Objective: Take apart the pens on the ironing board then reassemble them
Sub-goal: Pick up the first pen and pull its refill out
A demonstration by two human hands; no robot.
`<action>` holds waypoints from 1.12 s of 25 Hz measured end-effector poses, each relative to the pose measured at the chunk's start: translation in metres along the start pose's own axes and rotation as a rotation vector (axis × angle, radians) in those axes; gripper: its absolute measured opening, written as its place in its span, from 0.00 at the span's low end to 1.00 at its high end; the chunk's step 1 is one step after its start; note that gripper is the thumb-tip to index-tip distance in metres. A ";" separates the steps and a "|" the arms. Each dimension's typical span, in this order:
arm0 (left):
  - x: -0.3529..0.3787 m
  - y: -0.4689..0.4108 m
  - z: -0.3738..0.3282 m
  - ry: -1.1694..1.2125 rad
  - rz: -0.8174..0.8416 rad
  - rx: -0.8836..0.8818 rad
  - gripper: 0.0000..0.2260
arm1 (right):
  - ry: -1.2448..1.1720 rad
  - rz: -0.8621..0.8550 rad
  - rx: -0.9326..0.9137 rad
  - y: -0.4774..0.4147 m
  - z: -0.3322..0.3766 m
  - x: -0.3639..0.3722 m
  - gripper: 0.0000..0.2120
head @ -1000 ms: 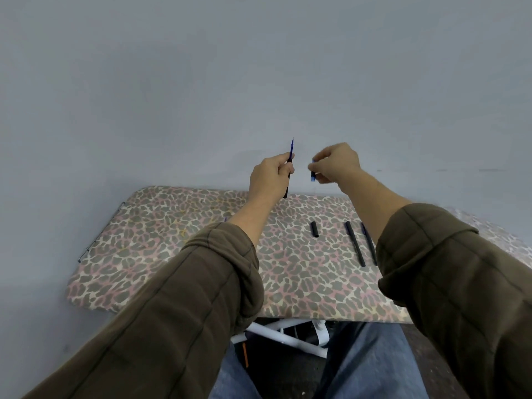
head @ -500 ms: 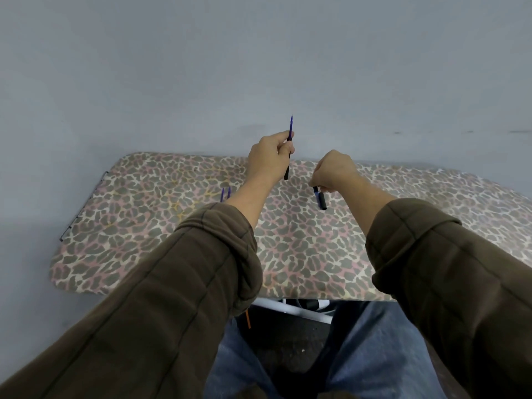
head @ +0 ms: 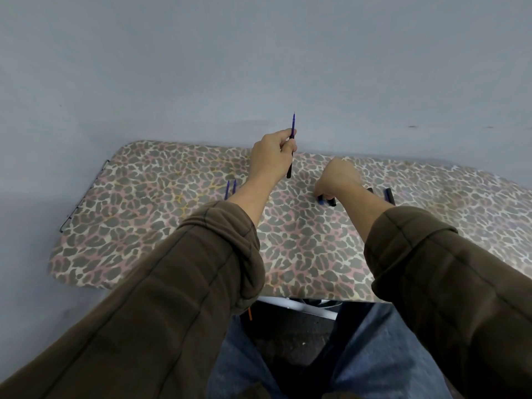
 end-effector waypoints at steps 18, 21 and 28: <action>-0.012 0.007 -0.037 -0.001 0.000 0.048 0.13 | -0.643 -0.241 -0.156 0.035 0.025 -0.122 0.06; -0.014 0.012 -0.056 -0.009 0.009 0.084 0.13 | -0.740 -0.219 -0.231 0.055 0.038 -0.146 0.05; -0.017 0.032 -0.083 -0.052 0.005 0.161 0.13 | -0.679 -0.252 -0.237 0.081 0.037 -0.162 0.07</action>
Point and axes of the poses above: each hand's wrist, its own y-axis away from the middle knuckle, its own x-axis out of the palm, z = x × y, the point moved 2 cm from there along -y, towards the middle knuckle, and after that the axes turned 5 degrees about -x, right-handed, at the moved point
